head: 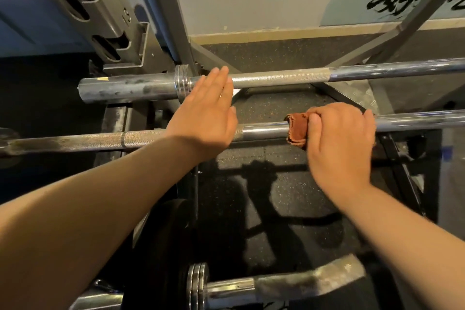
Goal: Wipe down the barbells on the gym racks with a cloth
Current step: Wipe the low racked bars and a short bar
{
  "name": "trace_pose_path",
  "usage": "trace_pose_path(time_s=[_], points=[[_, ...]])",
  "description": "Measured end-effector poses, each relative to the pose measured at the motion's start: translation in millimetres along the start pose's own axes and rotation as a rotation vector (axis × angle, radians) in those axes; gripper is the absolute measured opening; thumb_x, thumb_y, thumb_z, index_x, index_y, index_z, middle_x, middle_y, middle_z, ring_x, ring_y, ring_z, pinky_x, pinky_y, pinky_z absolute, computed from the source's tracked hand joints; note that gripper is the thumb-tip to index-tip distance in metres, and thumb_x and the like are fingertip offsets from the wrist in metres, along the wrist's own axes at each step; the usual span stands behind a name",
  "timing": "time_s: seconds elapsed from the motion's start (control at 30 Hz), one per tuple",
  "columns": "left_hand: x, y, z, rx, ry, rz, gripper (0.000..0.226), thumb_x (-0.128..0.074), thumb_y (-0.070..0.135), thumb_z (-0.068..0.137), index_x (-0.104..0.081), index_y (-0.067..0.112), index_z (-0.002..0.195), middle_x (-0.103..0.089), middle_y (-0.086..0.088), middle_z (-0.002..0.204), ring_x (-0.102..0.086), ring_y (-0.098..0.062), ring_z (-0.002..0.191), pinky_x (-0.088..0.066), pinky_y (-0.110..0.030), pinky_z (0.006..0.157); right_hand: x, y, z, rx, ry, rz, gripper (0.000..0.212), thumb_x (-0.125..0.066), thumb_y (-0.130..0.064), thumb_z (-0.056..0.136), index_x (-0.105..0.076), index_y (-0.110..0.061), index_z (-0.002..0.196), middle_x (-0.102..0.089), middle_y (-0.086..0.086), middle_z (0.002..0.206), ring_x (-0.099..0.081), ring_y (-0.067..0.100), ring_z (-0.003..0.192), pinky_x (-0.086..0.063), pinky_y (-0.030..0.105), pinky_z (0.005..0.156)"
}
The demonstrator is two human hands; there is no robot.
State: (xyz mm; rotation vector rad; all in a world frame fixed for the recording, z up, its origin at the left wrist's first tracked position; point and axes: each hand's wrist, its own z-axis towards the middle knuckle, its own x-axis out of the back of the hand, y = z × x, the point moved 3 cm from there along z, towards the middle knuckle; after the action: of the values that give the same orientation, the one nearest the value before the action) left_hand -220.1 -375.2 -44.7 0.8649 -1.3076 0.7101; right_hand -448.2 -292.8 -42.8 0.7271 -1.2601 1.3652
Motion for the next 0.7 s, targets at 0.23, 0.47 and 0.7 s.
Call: trace_pose_path(time_s=[0.23,0.47,0.7], points=[[-1,0,0,-0.025,0.012,-0.03,0.069,-0.02,0.032,0.097,-0.02,-0.001,0.158,-0.01,-0.019,0.168,-0.005,-0.028,0.156,-0.004,-0.042,0.128,-29,-84,-14,0.442,-0.166,-0.11,0.04,-0.04,-0.036,0.102,-0.051,-0.019,0.136,-0.052,0.006,0.135,-0.047,0.029,0.122,-0.029,0.052,0.11],[3,1,-2,-0.014,0.001,-0.054,0.065,-0.026,0.03,0.102,-0.016,0.003,0.16,-0.005,-0.013,0.169,-0.001,-0.023,0.157,0.001,-0.036,0.127,-4,36,8,0.582,-0.094,-0.275,0.058,-0.068,-0.017,0.092,-0.046,-0.012,0.145,-0.052,0.018,0.129,-0.052,0.039,0.112,-0.038,0.049,0.089],[1,1,-2,-0.018,0.02,-0.018,0.064,-0.024,0.033,0.103,-0.018,0.004,0.159,-0.009,-0.013,0.169,-0.004,-0.023,0.157,-0.006,-0.042,0.128,-9,-21,3,0.473,-0.148,-0.251,0.054,-0.036,-0.052,0.104,-0.05,-0.009,0.135,-0.054,0.019,0.126,-0.052,0.038,0.109,-0.039,0.052,0.093]])
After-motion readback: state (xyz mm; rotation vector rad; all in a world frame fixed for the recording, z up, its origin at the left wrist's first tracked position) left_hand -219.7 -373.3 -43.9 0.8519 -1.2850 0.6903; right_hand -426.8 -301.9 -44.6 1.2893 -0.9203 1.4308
